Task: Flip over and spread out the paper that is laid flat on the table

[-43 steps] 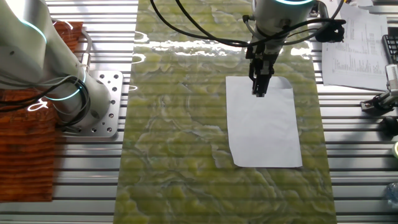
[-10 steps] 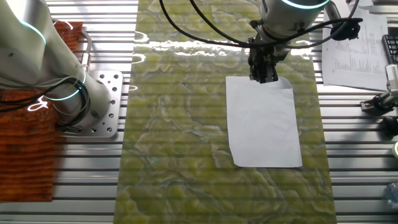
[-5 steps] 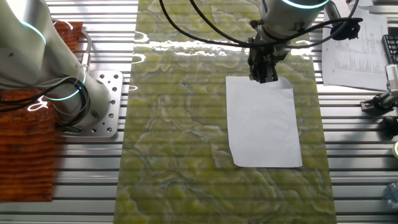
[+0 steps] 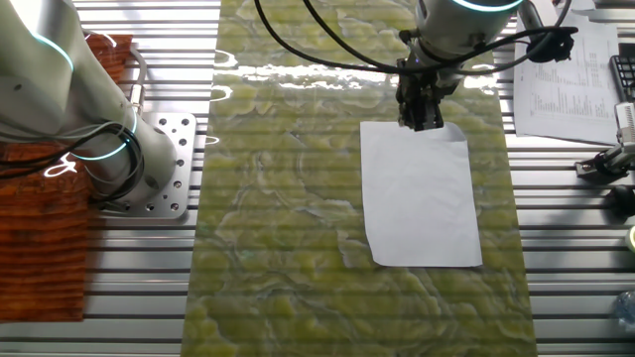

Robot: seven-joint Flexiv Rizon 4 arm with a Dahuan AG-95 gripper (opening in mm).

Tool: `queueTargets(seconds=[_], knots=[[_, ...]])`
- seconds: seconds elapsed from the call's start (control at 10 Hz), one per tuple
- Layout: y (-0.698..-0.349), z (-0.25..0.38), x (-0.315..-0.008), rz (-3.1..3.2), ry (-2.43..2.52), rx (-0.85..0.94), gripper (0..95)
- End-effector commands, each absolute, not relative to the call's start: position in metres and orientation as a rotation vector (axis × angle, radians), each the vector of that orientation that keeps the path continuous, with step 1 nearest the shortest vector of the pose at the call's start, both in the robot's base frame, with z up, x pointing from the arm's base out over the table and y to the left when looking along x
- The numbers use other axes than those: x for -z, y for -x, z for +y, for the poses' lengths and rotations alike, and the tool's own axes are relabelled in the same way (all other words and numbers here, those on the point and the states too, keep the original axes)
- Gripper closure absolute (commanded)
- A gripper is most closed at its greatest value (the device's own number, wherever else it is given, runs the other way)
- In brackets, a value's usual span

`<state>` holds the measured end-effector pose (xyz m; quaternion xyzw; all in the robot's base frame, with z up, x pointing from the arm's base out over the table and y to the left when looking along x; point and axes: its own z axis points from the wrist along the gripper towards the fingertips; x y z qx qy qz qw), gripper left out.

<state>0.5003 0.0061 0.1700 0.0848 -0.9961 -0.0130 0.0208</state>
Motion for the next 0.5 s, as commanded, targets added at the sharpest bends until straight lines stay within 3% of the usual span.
queueTargets(seconds=[0.1,0.5], knots=[[-0.5,0.0082,-0.1689,-3.08,-0.341,0.04,95.0],[-0.5001,0.0085,-0.1686,-3.082,-0.301,0.02,95.0]])
